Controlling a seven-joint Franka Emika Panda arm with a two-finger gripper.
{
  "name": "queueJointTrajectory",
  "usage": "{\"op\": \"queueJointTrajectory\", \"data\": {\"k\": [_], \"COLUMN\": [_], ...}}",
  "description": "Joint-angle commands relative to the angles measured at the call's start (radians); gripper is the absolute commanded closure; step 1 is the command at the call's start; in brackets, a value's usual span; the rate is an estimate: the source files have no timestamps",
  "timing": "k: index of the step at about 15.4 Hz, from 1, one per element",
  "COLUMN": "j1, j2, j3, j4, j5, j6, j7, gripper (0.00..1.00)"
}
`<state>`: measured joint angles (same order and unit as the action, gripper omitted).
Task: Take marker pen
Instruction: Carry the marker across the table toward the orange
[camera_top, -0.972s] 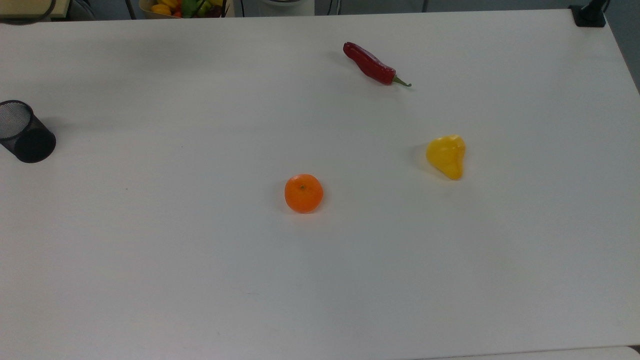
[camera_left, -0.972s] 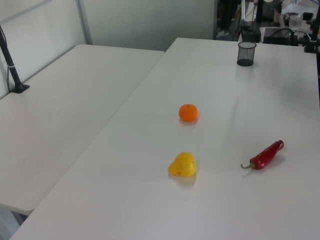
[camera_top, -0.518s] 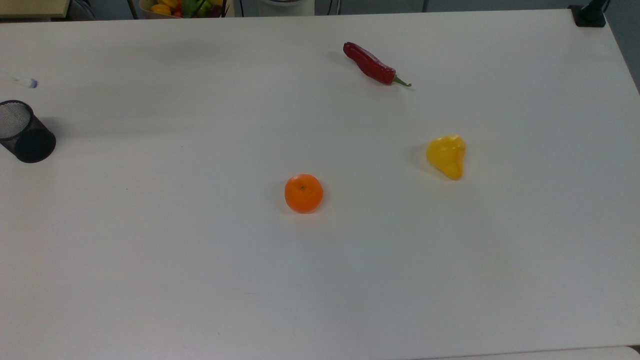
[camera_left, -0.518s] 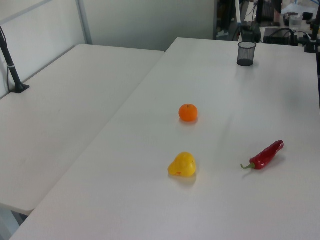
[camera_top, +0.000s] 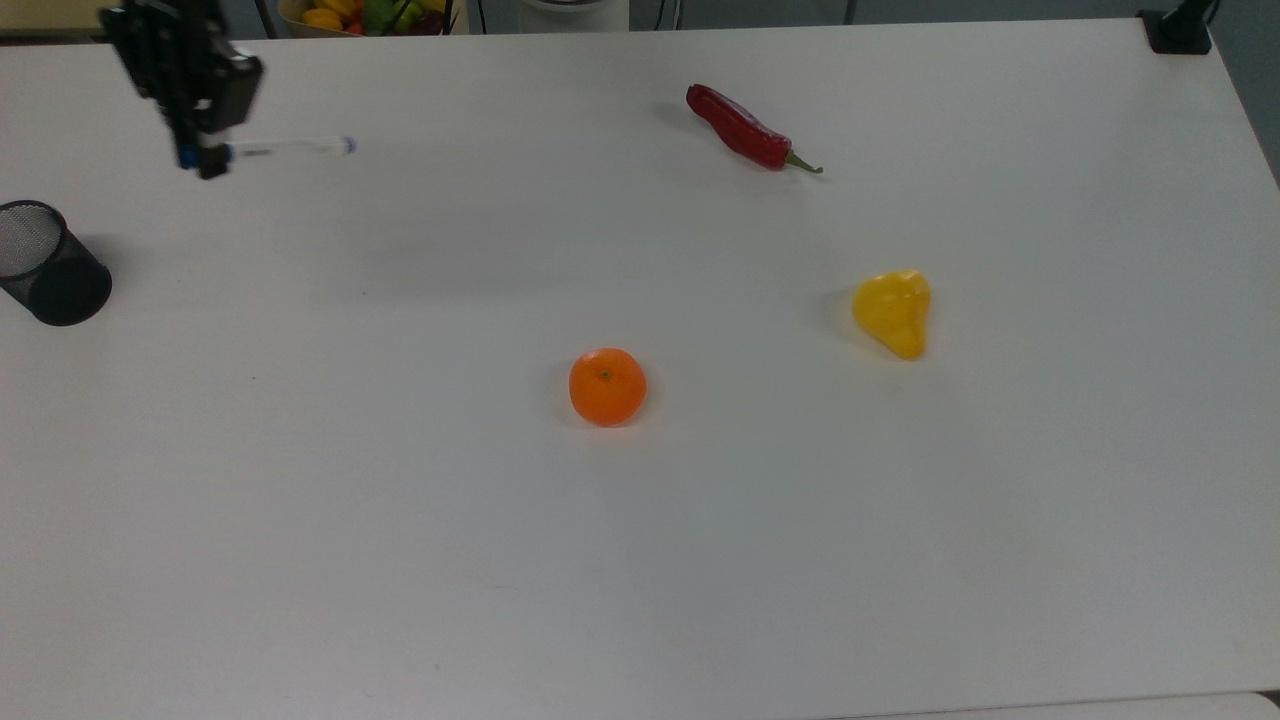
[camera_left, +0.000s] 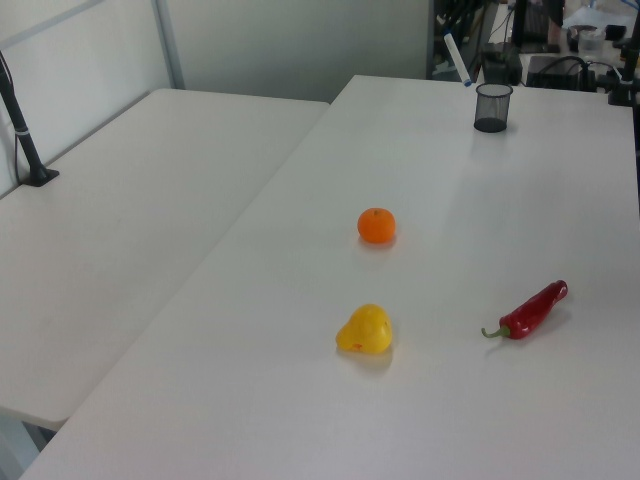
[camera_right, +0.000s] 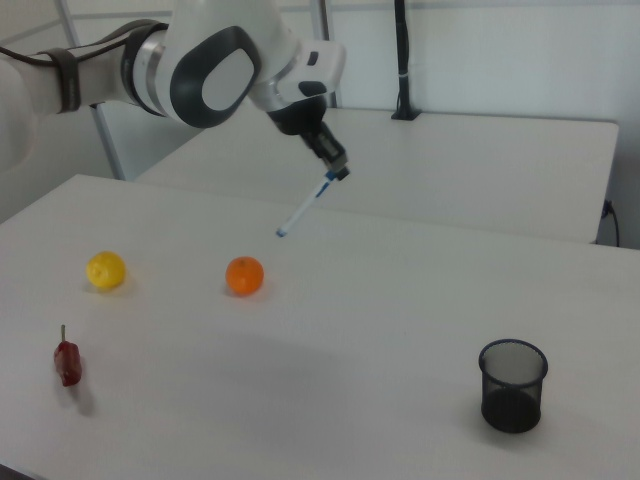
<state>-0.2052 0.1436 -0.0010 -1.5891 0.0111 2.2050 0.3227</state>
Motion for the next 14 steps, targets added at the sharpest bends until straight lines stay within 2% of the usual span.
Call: {"op": "queueJointTrajectory", "data": {"k": [1, 5, 9, 14], "j1": [0.001, 0.061, 0.049, 0.072], "j2": [-0.012, -0.006, -0.002, 0.054], "j3": [0.096, 0.136, 0.239, 0.289], "j4": [-0.015, -0.029, -0.083, -0.101], "j5": [0.055, 0.095, 0.096, 0.096], "j6": [-0.119, -0.234, -0.271, -0.260], "j7": [-0.096, -0.180, -0.324, -0.335], "gripper": [0.98, 0.98, 0.98, 0.98]}}
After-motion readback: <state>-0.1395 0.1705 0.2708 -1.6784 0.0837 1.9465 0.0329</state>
